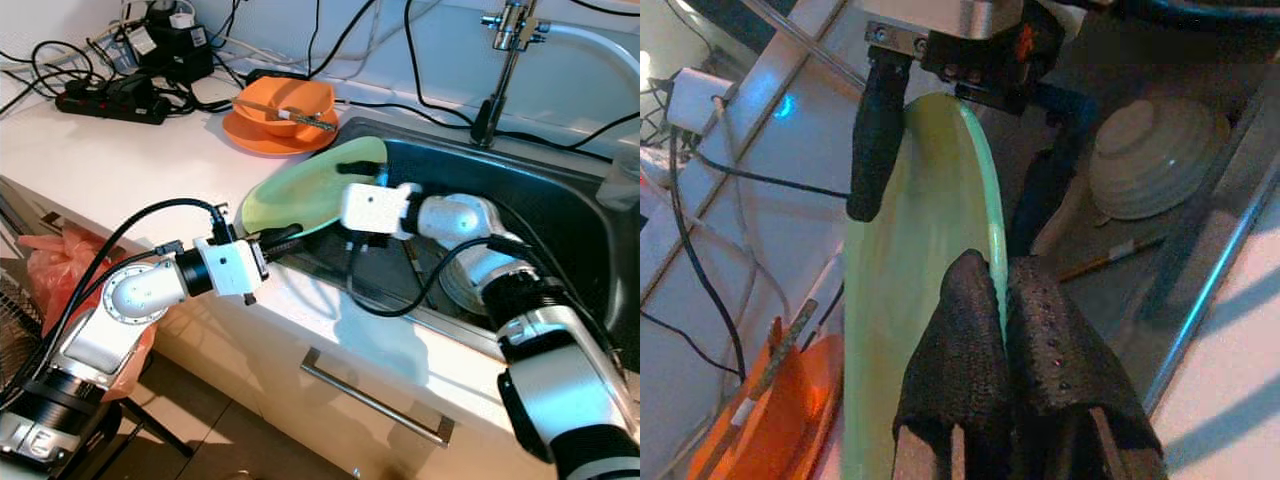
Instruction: Kitchen organization
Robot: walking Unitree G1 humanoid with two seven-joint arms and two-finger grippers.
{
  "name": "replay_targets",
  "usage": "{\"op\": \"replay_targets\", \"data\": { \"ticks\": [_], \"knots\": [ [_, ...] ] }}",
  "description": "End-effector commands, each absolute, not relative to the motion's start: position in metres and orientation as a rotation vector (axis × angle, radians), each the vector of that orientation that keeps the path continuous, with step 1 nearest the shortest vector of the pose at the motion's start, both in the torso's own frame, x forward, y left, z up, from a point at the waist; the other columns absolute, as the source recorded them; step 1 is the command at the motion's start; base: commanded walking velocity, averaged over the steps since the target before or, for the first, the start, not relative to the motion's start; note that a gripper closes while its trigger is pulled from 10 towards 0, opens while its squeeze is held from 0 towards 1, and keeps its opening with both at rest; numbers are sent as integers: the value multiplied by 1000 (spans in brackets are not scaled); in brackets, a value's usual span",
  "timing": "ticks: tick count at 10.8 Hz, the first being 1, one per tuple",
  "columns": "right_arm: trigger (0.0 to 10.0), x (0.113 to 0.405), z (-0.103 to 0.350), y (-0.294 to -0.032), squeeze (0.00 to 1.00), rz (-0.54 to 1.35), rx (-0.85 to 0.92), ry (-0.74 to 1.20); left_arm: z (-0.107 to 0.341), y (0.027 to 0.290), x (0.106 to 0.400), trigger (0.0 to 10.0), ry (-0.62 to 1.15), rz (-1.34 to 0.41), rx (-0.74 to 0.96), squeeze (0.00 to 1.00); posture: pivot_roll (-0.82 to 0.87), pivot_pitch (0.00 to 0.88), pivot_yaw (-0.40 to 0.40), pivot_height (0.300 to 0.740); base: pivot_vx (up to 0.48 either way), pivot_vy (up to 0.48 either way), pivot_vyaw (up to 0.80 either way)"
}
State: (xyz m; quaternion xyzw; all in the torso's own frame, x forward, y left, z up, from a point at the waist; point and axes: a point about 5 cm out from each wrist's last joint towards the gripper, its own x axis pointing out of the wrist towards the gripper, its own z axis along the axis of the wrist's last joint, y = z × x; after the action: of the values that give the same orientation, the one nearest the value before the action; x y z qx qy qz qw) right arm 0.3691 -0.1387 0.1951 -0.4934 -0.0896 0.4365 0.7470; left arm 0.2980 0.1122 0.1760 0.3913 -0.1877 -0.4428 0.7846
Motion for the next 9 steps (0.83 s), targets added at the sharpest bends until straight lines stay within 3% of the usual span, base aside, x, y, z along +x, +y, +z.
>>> {"op": "replay_targets", "data": {
  "ticks": [1,9],
  "knots": [
    [0,373,206,-139,0,937,-1092,-227,181,109,295,0,-432,-967,838,0,7,0,12,740,0,0,0],
    [0,372,201,-135,0,948,-1087,-269,181,109,294,0,-421,-982,837,0,8,0,16,740,0,0,0]
  ]
}}
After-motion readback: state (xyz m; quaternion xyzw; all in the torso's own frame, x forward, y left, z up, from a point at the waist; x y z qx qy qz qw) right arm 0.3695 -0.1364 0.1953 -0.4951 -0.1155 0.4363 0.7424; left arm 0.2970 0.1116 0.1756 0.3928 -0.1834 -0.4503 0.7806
